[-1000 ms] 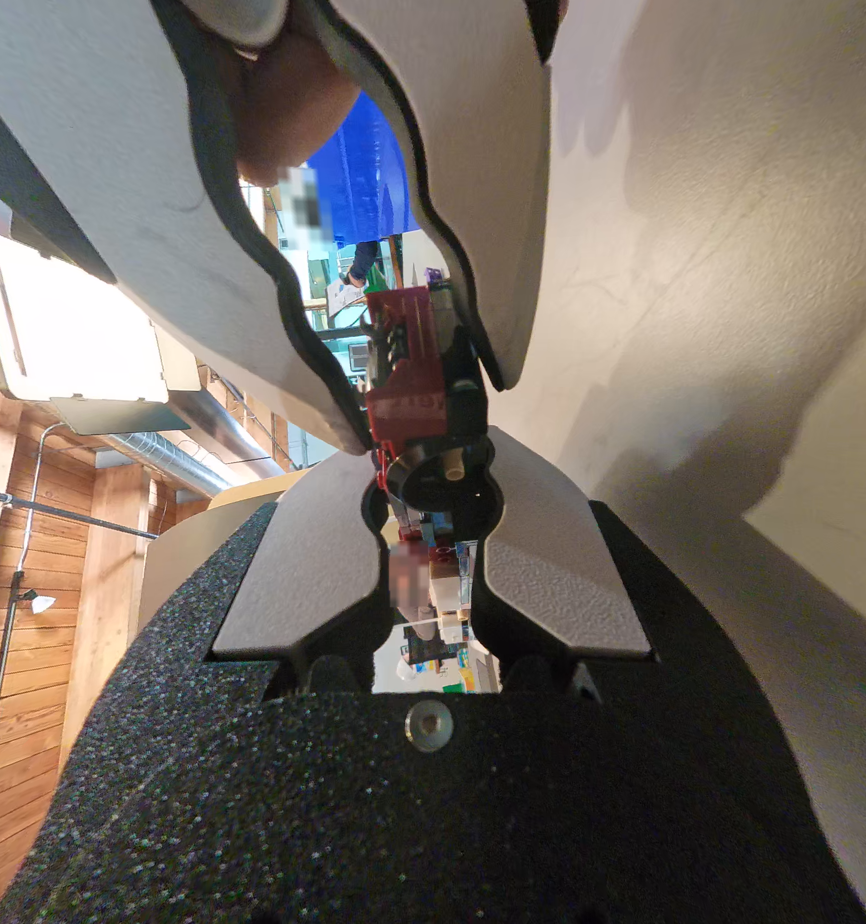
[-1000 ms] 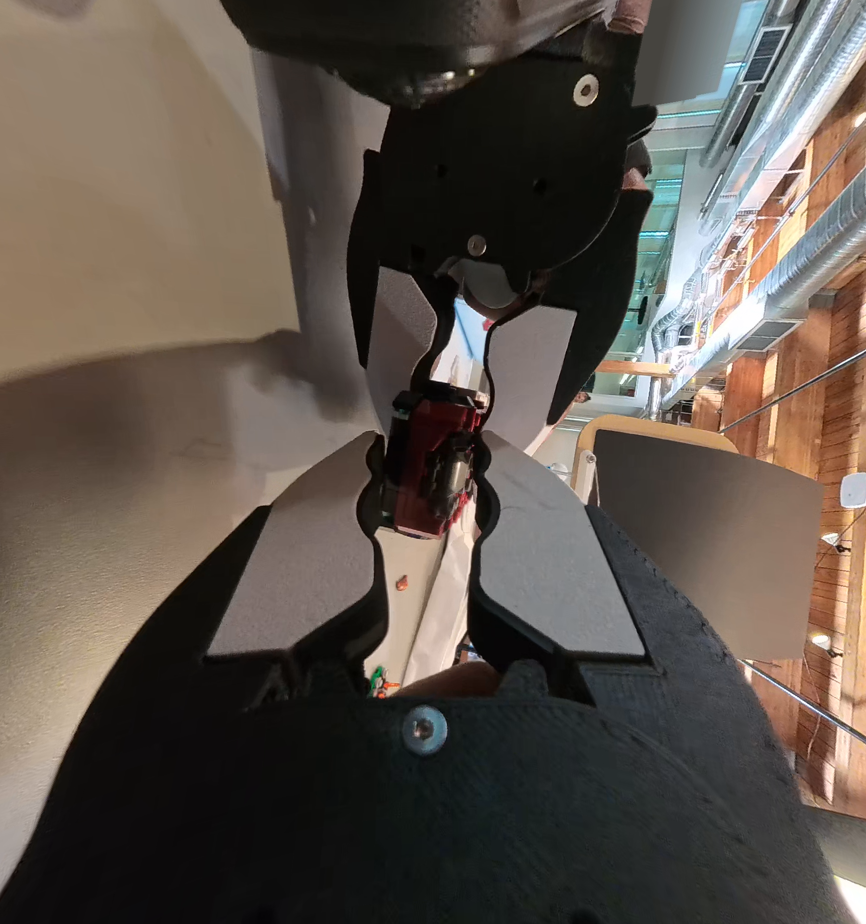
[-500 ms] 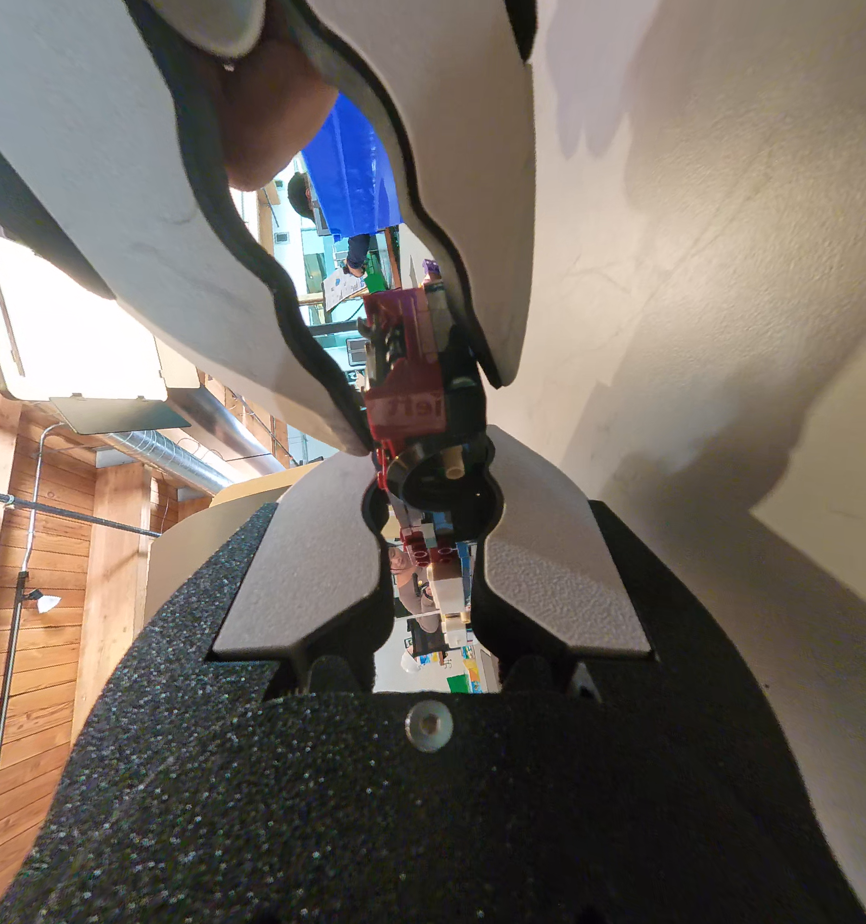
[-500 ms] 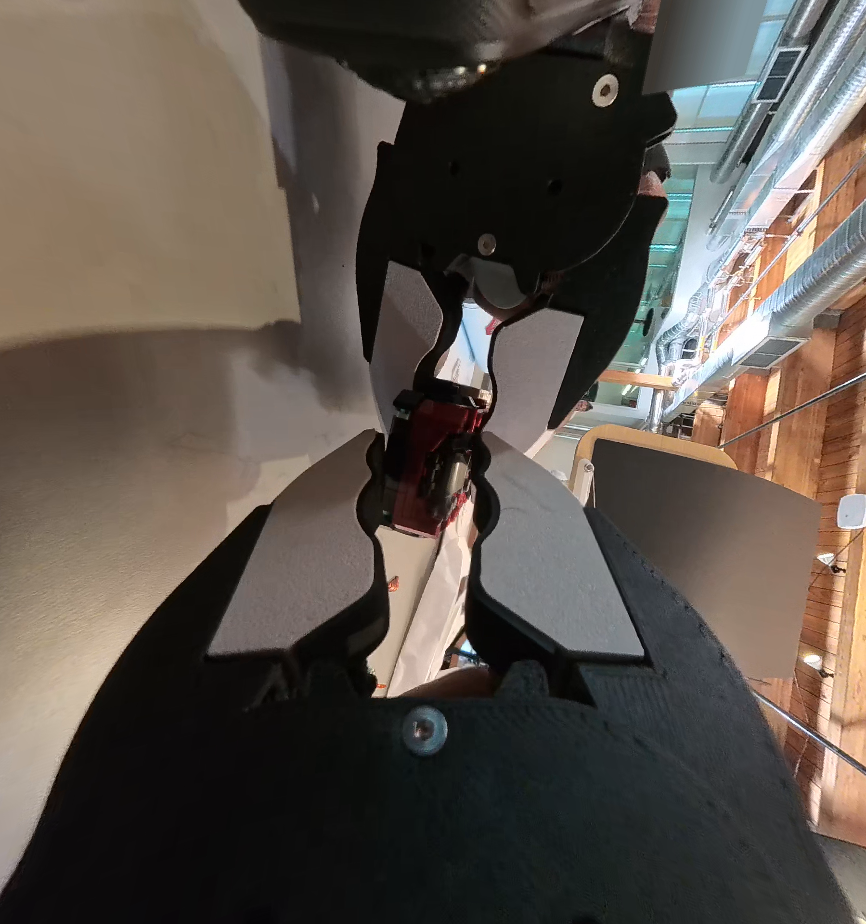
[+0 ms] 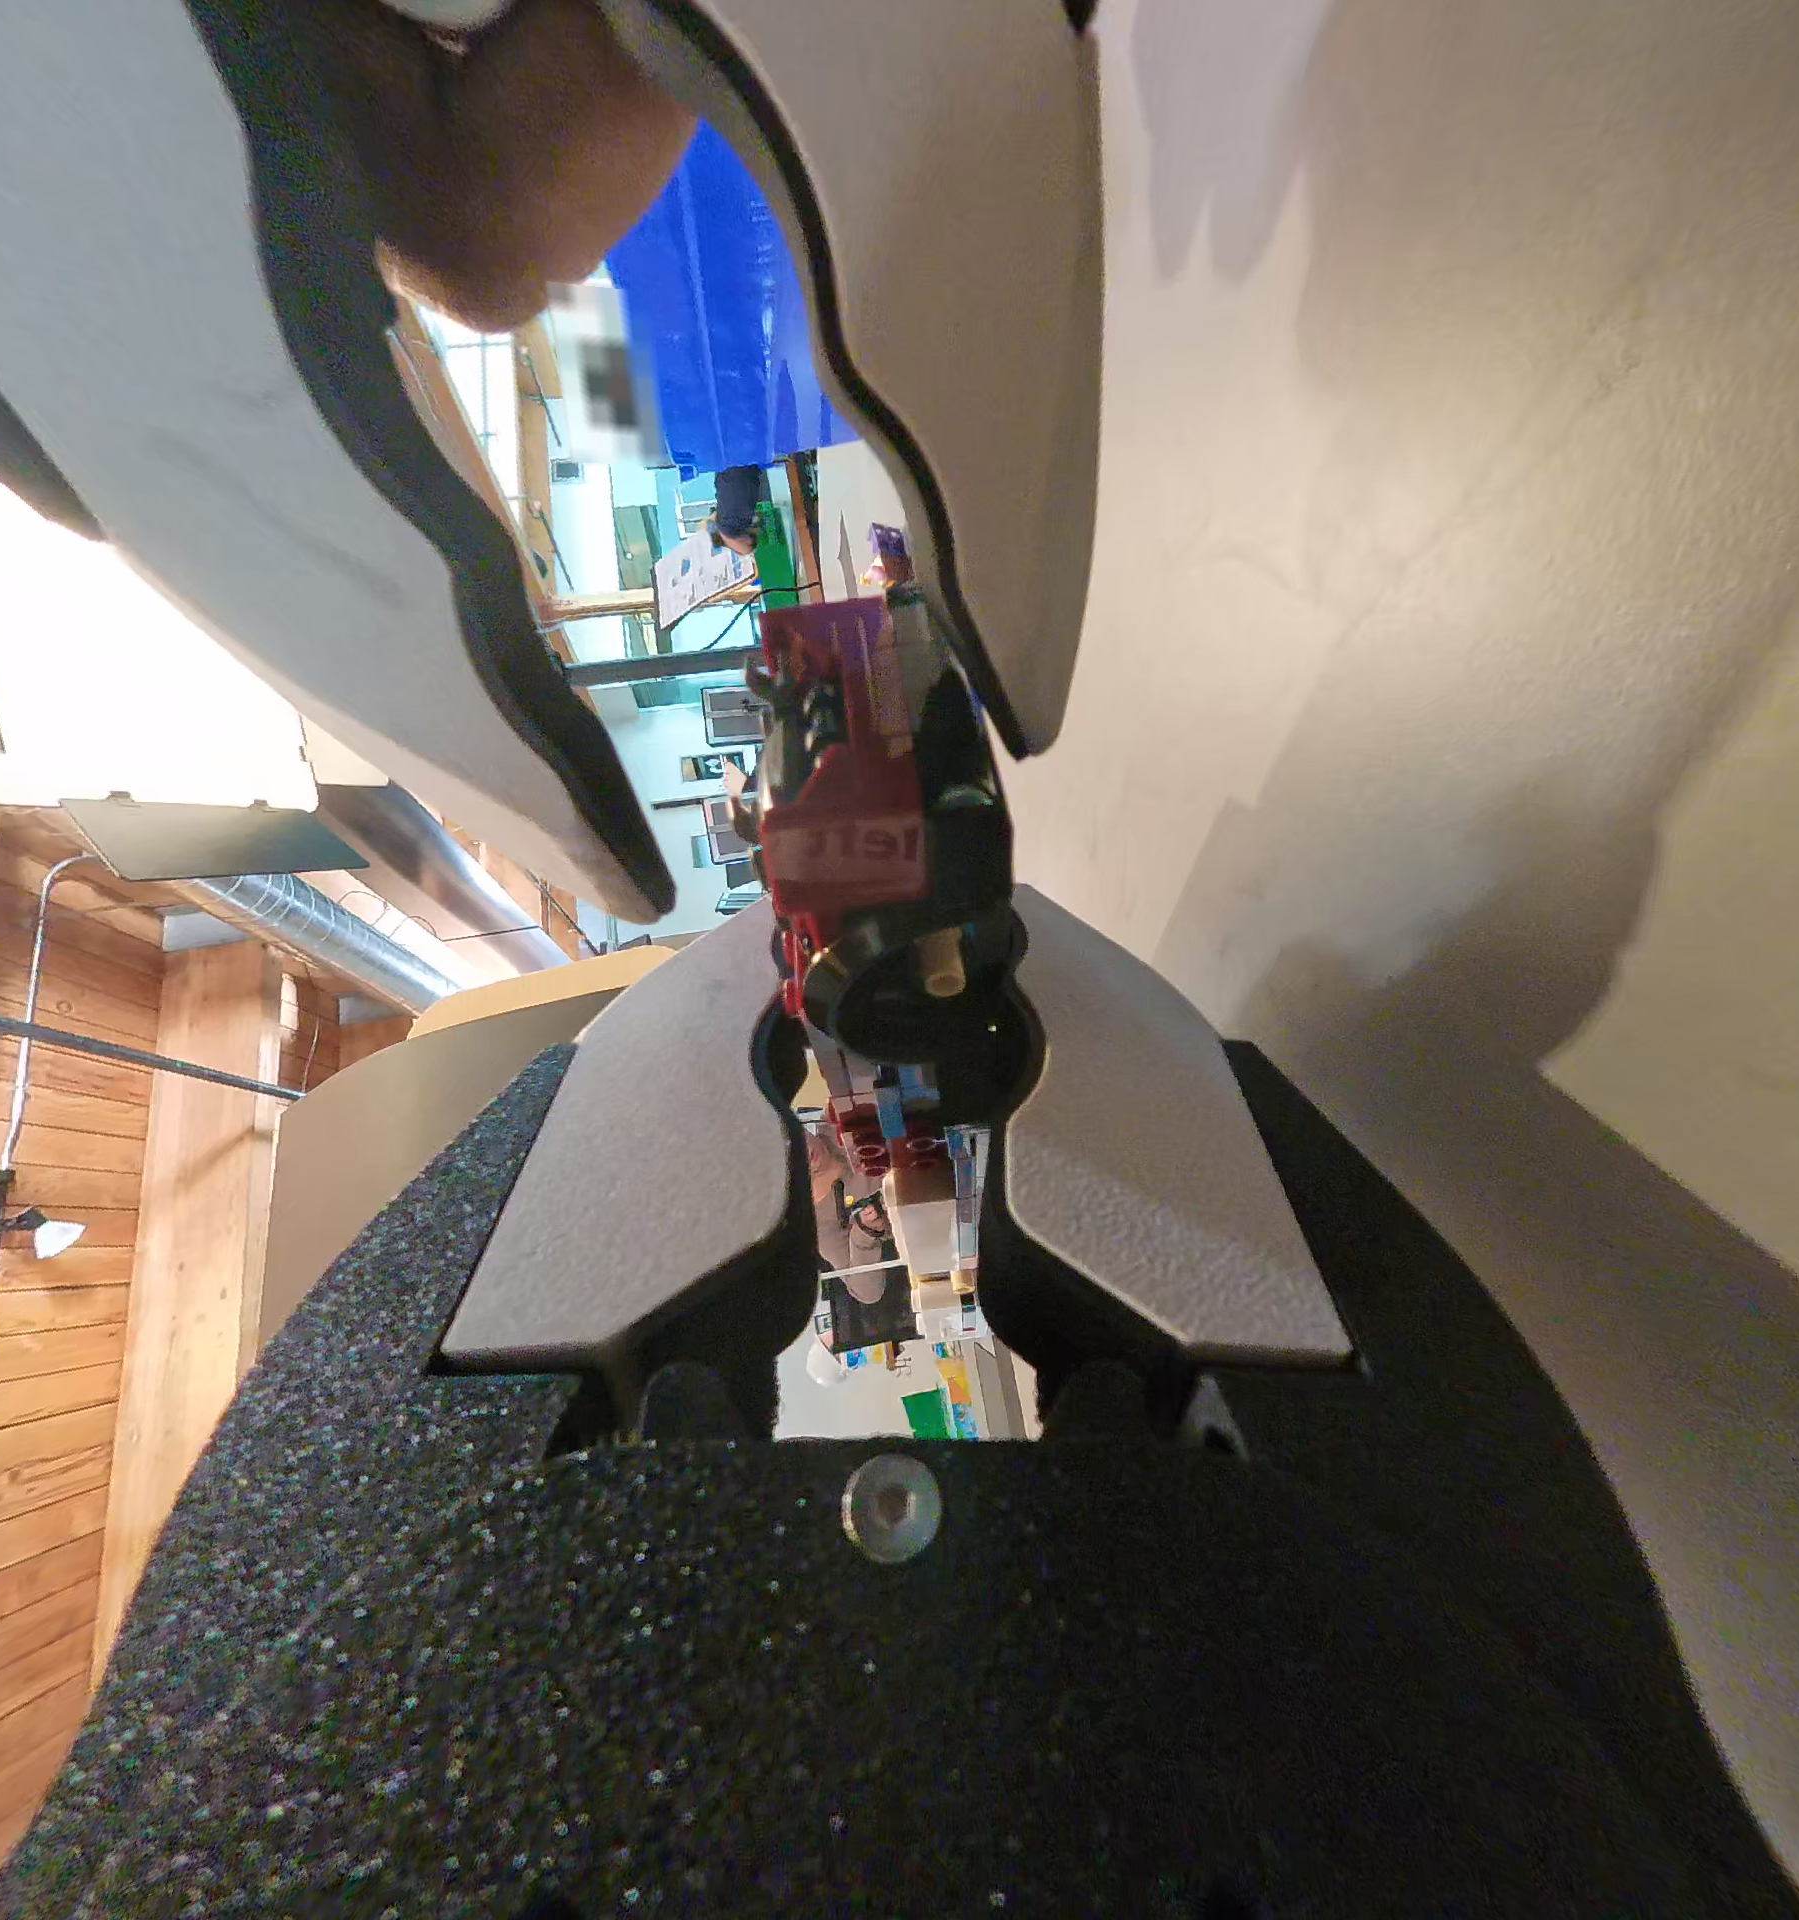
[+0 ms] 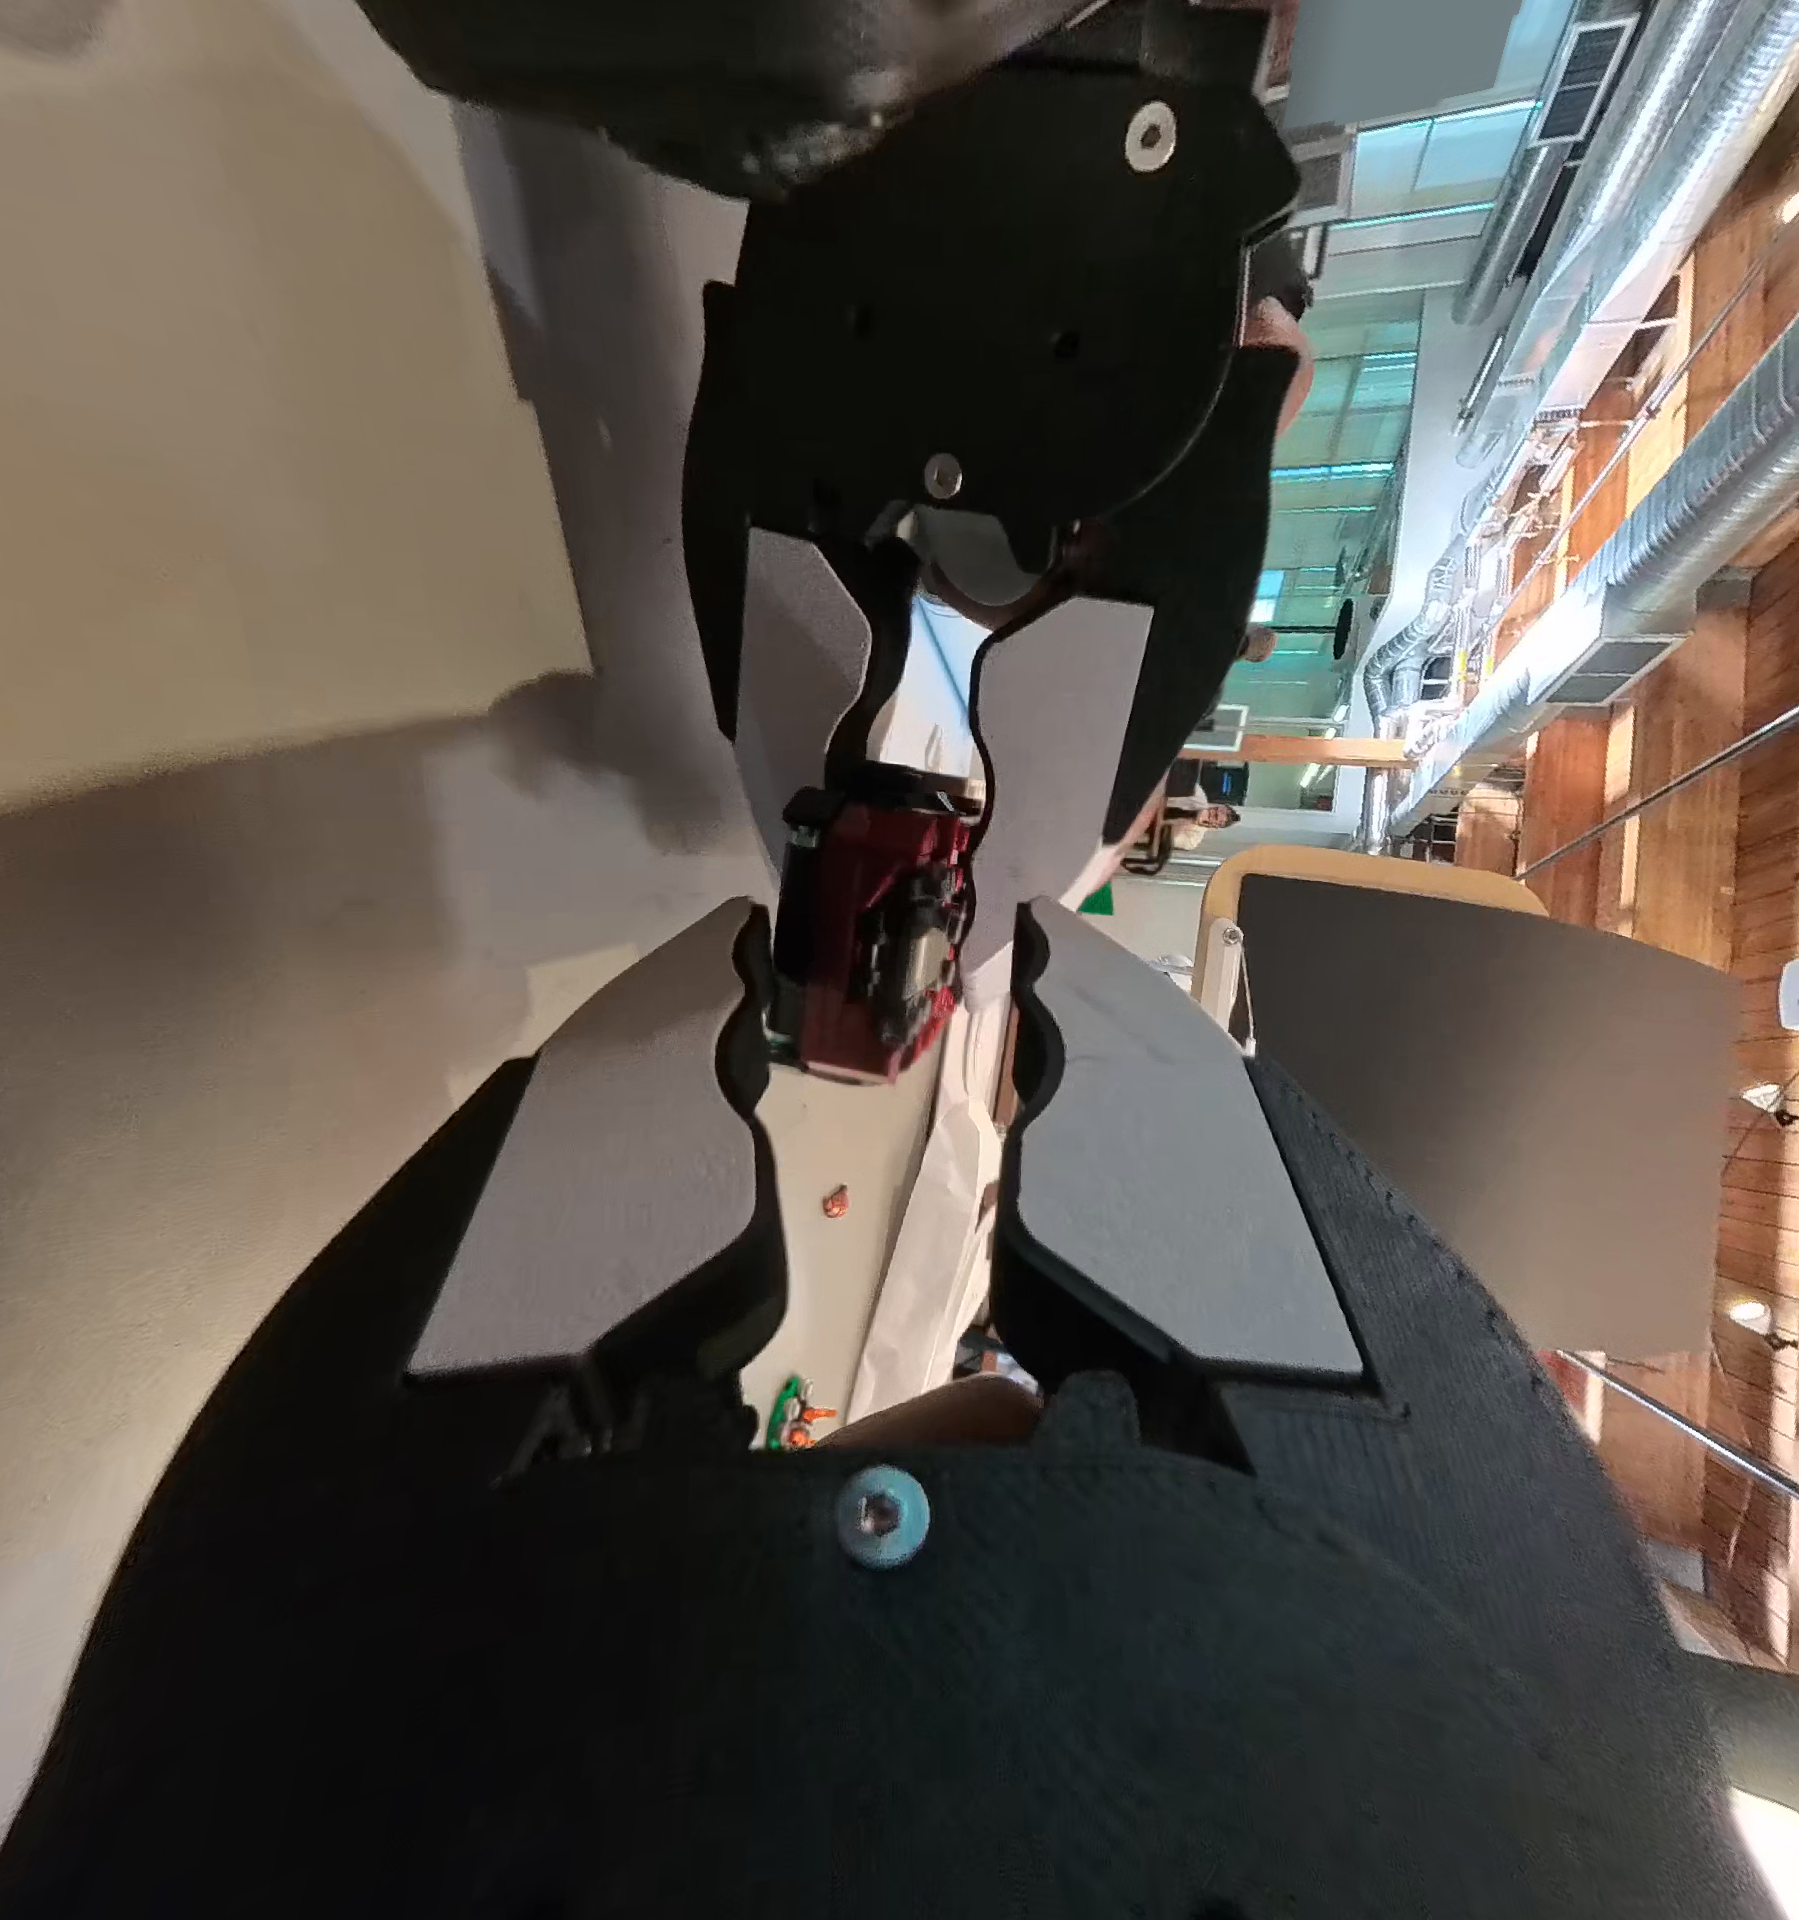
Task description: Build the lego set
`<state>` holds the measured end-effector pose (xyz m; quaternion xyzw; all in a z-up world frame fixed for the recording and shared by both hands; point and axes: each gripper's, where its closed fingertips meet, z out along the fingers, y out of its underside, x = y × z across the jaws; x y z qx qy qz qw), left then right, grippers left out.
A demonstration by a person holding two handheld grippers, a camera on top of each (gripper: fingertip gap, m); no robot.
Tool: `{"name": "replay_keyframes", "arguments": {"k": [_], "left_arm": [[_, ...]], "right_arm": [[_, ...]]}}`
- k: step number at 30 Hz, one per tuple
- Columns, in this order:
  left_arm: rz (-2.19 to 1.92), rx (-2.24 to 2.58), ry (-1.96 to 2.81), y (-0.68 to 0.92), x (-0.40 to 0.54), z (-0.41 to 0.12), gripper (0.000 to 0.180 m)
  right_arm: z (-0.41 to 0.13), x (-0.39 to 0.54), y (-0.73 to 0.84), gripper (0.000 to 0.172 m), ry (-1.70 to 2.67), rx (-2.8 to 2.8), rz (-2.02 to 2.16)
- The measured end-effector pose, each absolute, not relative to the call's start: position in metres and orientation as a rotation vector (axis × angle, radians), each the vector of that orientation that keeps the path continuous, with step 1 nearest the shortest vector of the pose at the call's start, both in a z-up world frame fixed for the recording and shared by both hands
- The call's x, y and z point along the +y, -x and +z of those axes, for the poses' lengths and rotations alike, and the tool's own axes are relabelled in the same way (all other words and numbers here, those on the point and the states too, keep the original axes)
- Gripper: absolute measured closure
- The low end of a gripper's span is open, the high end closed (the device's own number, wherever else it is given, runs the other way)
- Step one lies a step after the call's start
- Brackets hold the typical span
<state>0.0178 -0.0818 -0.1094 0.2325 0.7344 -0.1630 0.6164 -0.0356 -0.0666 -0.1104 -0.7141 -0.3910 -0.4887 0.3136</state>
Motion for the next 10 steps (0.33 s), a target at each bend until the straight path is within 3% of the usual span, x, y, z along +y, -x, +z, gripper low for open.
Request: {"name": "replay_keyframes", "arguments": {"k": [10], "left_arm": [[-0.358,1.691,-0.545,-0.0168,-0.0818,-0.1098,0.148]], "right_arm": [[-0.1149,-0.0645,0.0435,0.142,1.885,-1.075,-1.222]]}}
